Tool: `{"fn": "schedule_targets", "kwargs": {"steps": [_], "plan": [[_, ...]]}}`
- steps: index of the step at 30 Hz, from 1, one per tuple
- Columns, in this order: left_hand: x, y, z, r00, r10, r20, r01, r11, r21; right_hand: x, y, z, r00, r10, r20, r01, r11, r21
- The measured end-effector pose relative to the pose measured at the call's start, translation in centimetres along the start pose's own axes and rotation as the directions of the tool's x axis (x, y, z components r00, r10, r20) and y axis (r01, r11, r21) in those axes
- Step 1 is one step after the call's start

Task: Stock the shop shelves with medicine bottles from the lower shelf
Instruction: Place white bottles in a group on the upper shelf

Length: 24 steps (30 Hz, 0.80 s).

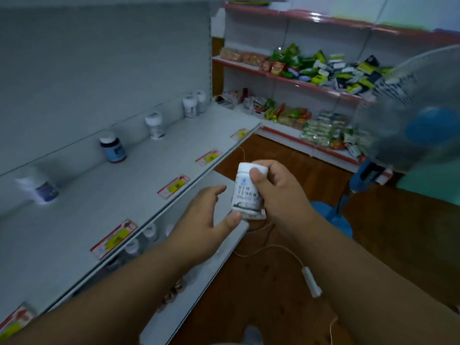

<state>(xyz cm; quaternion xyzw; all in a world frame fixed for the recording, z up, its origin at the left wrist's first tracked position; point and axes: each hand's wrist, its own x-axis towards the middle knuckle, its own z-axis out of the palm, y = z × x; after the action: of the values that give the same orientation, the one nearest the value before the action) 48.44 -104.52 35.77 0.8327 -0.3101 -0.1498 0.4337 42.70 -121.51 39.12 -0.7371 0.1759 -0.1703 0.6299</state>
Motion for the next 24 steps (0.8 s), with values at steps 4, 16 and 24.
{"fn": "schedule_targets", "kwargs": {"steps": [4, 16, 24], "plan": [[6.1, 1.2, 0.6, 0.987, -0.106, -0.117, 0.109, 0.994, 0.019, 8.5, -0.2, -2.3, 0.995, 0.002, 0.104, 0.003, 0.999, -0.048], [26.0, -4.2, -1.3, 0.957, -0.191, -0.217, 0.226, 0.963, 0.146, 31.1, 1.3, -1.9, 0.950, -0.002, 0.313, 0.083, 0.966, -0.246], [36.0, -8.1, -1.8, 0.880, -0.315, -0.355, 0.460, 0.751, 0.473, 43.3, 2.2, 1.8, 0.802, -0.128, 0.584, 0.465, 0.748, -0.473]]}}
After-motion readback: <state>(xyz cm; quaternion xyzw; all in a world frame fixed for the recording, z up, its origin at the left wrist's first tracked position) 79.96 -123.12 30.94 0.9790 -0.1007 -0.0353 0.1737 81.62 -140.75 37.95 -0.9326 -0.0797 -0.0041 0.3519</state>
